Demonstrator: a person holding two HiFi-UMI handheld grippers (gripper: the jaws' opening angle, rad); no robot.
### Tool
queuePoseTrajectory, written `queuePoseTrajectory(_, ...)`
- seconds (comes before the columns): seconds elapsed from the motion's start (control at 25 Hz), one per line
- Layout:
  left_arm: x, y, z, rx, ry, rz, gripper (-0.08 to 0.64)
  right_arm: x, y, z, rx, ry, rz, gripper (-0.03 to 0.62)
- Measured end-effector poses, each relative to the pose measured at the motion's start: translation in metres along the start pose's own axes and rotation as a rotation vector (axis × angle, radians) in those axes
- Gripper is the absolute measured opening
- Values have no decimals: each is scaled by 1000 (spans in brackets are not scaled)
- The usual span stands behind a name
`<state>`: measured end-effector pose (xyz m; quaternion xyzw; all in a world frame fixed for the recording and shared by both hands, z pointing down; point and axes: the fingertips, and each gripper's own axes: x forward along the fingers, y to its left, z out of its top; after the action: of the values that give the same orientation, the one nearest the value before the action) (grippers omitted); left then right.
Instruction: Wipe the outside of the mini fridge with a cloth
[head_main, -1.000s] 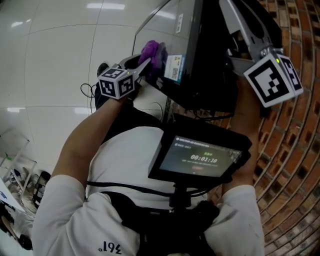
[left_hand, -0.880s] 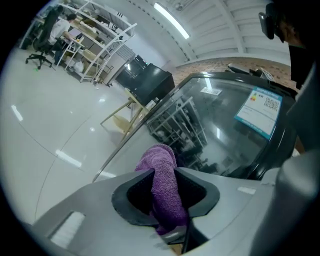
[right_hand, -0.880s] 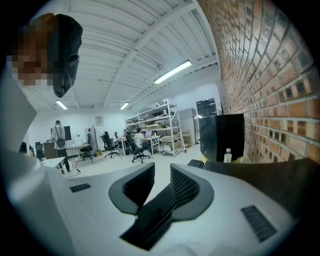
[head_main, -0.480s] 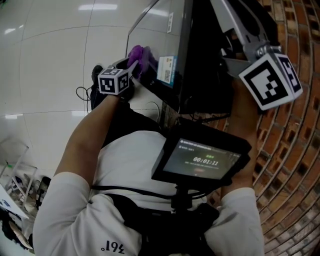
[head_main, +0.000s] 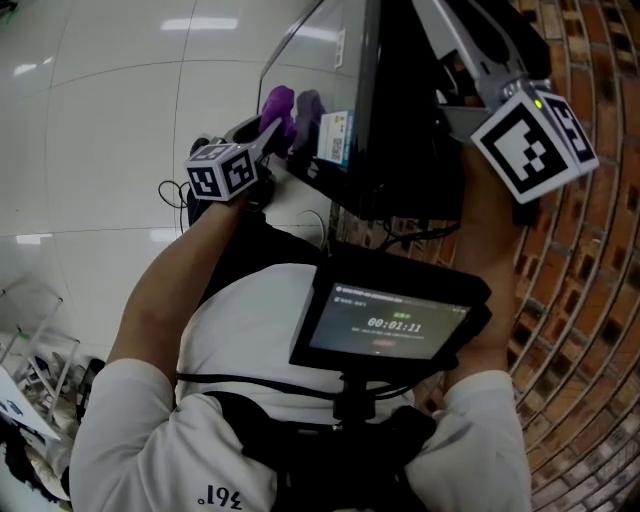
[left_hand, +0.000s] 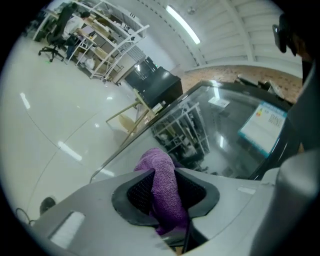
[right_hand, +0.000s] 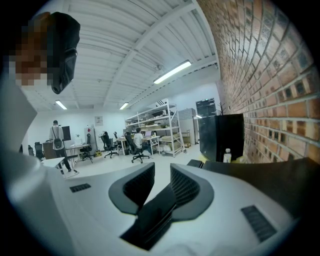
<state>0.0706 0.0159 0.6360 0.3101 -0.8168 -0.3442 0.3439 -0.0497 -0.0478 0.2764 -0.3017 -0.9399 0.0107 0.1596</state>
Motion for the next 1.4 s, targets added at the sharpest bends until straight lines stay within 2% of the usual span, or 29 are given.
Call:
queuePoseTrajectory(0.2,-40,-83,54,-12,-140,-182,115,0,-1,0,3,-6,2,91)
queuePoseTrajectory(0.36,-77,-128,83,-51,-214,-239,115,0,-2,-1,8,-3,-3,91)
queuePoseTrajectory(0.64,-128,-203,122,-82,-274,-308,115,1,0,1,-7,-5,2,91)
queuePoseTrajectory(0.8,-137,-236,127,-143,-257,-370,117,2,-4,-4,-2,-2,-2,91)
queuePoseTrajectory(0.88,-139,-250,125,-139,-251,-404,117,3,-5,-5,-1,-2,-4,91)
queuePoseTrajectory(0.96,-139,-258,118,-105,-239,-416,117,4,-5,-6,-1,-3,-3,91)
queuePoseTrajectory(1.08,-136,-254,107,-100,-227,-404,117,5,-4,-6,-3,-4,0,91)
queuePoseTrajectory(1.4,-118,-209,78,-96,-176,-333,117,3,-4,-4,-4,-5,1,91)
